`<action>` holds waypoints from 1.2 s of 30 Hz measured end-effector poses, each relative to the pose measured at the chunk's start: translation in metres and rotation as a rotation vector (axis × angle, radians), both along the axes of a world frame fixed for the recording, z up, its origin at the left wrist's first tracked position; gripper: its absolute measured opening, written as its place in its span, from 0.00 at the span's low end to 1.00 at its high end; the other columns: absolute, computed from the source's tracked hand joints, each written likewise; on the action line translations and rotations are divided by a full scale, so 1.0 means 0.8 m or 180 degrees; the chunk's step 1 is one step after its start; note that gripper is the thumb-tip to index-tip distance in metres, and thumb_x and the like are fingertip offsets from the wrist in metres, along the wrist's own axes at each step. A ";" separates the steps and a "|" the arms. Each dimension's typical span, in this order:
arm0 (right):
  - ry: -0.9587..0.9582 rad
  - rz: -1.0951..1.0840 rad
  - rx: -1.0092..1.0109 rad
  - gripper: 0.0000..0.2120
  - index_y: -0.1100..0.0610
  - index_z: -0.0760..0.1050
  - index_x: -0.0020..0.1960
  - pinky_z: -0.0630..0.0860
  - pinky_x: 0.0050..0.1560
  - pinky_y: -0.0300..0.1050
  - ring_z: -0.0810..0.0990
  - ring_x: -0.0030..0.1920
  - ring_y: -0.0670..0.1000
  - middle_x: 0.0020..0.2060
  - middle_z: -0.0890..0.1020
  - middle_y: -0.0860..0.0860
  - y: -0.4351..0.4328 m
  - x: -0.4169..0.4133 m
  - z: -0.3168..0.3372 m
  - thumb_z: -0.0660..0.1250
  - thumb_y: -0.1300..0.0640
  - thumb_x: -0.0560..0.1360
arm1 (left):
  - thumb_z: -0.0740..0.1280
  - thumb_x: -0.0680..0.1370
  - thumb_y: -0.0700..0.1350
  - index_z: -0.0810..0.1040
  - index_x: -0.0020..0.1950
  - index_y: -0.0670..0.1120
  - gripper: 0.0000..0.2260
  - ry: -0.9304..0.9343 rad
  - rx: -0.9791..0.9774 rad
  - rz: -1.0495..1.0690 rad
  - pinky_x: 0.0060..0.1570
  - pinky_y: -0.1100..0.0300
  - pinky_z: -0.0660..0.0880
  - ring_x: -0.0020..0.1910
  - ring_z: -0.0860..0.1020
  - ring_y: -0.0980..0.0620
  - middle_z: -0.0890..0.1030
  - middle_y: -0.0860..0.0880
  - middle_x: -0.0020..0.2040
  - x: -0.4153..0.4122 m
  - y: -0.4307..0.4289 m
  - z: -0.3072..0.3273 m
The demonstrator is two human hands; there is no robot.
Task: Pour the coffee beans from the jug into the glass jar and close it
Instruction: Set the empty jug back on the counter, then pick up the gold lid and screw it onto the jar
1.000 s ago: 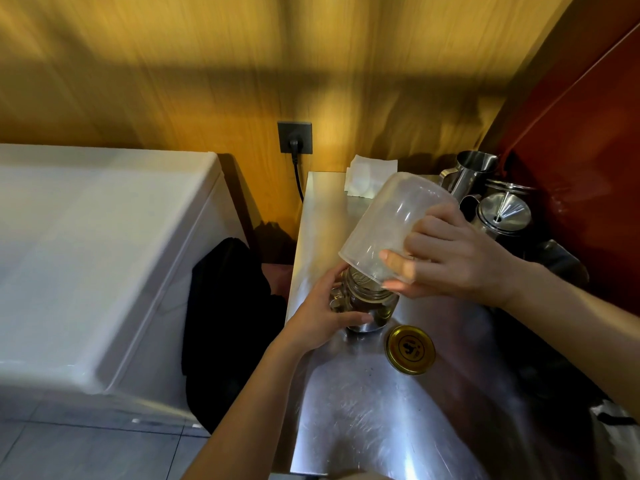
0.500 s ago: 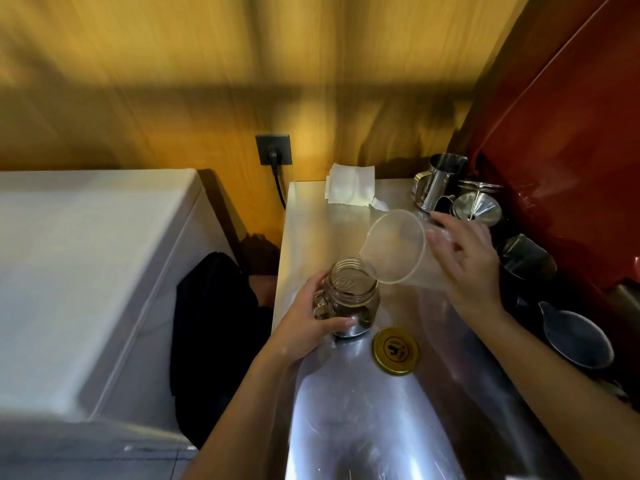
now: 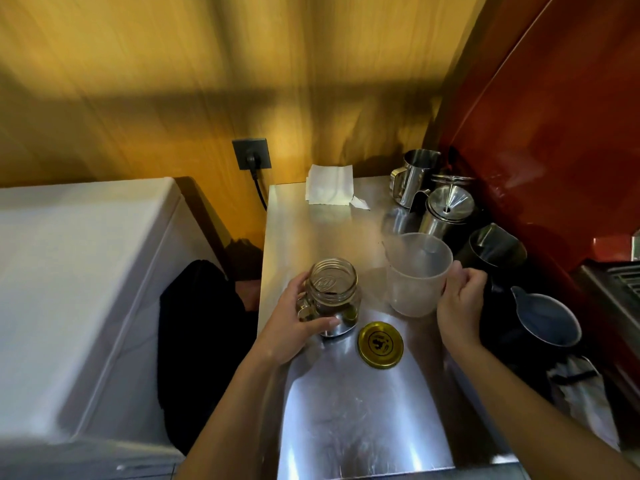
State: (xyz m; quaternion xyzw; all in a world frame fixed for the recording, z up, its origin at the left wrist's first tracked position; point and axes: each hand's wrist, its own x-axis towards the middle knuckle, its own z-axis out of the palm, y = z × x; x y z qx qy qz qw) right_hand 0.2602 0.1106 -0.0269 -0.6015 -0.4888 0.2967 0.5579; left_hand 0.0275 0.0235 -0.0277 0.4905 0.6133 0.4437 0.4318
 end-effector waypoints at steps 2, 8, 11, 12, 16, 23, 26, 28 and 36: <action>-0.0055 0.0092 -0.0064 0.09 0.58 0.65 0.47 0.67 0.33 0.41 0.74 0.41 0.52 0.40 0.75 0.54 -0.004 0.005 -0.006 0.55 0.52 0.80 | 0.79 0.65 0.40 0.62 0.68 0.57 0.38 0.0019 0.0000 0.0000 0.58 0.66 0.69 0.63 0.72 0.55 0.74 0.57 0.61 0.000 0.000 0.000; -0.0120 0.0308 -0.0276 0.13 0.61 0.67 0.55 0.69 0.39 0.37 0.75 0.48 0.53 0.49 0.75 0.57 -0.007 0.015 -0.010 0.55 0.51 0.79 | 0.79 0.65 0.43 0.61 0.66 0.62 0.38 0.0087 -0.0064 0.0046 0.48 0.76 0.68 0.56 0.72 0.68 0.71 0.65 0.57 0.001 0.000 -0.001; -0.0129 0.0317 -0.0341 0.20 0.63 0.63 0.64 0.68 0.42 0.31 0.73 0.54 0.51 0.56 0.72 0.56 -0.015 0.015 -0.005 0.56 0.50 0.79 | 0.79 0.65 0.40 0.63 0.63 0.62 0.37 0.0051 0.0014 0.0041 0.44 0.81 0.69 0.51 0.71 0.78 0.72 0.64 0.57 -0.001 0.001 -0.004; -0.0149 0.0292 -0.0317 0.22 0.62 0.61 0.66 0.67 0.44 0.30 0.71 0.55 0.49 0.58 0.70 0.55 -0.020 0.014 -0.003 0.57 0.50 0.78 | 0.79 0.65 0.39 0.63 0.63 0.62 0.36 0.0042 0.0030 0.0040 0.44 0.81 0.69 0.52 0.71 0.77 0.73 0.64 0.57 -0.001 0.001 -0.005; -0.0236 0.0078 -0.0038 0.22 0.60 0.63 0.65 0.70 0.54 0.43 0.70 0.57 0.50 0.57 0.68 0.53 -0.051 0.017 -0.002 0.59 0.49 0.76 | 0.78 0.65 0.37 0.64 0.63 0.61 0.36 -0.0014 0.0078 -0.0015 0.49 0.76 0.71 0.56 0.74 0.70 0.74 0.60 0.59 -0.002 0.002 -0.008; -0.1737 0.1096 -0.0397 0.24 0.56 0.67 0.63 0.65 0.59 0.51 0.69 0.60 0.54 0.59 0.73 0.55 -0.094 0.010 -0.035 0.70 0.49 0.71 | 0.78 0.66 0.37 0.62 0.69 0.53 0.38 0.0034 0.0172 0.0019 0.43 0.84 0.66 0.47 0.69 0.83 0.71 0.64 0.56 -0.001 0.003 -0.011; -0.2014 0.1625 -0.0481 0.38 0.53 0.56 0.70 0.57 0.64 0.51 0.60 0.68 0.54 0.69 0.64 0.54 -0.094 0.003 -0.047 0.70 0.42 0.69 | 0.78 0.65 0.36 0.63 0.69 0.52 0.38 0.0057 0.0200 0.0003 0.43 0.84 0.66 0.47 0.69 0.83 0.71 0.64 0.56 0.000 0.003 -0.011; -0.2315 0.1833 -0.0450 0.41 0.48 0.49 0.72 0.55 0.66 0.54 0.55 0.70 0.52 0.72 0.59 0.51 -0.093 0.000 -0.055 0.68 0.39 0.68 | 0.78 0.65 0.36 0.63 0.67 0.54 0.37 0.0072 0.0229 0.0002 0.43 0.83 0.67 0.48 0.70 0.82 0.71 0.64 0.56 0.000 0.002 -0.011; -0.2974 0.2083 -0.0030 0.30 0.48 0.62 0.67 0.58 0.60 0.47 0.63 0.63 0.53 0.64 0.69 0.51 -0.086 -0.007 -0.068 0.66 0.39 0.70 | 0.78 0.66 0.38 0.62 0.62 0.61 0.35 0.0140 0.0168 -0.0070 0.43 0.84 0.66 0.49 0.68 0.83 0.70 0.65 0.56 -0.002 0.000 -0.008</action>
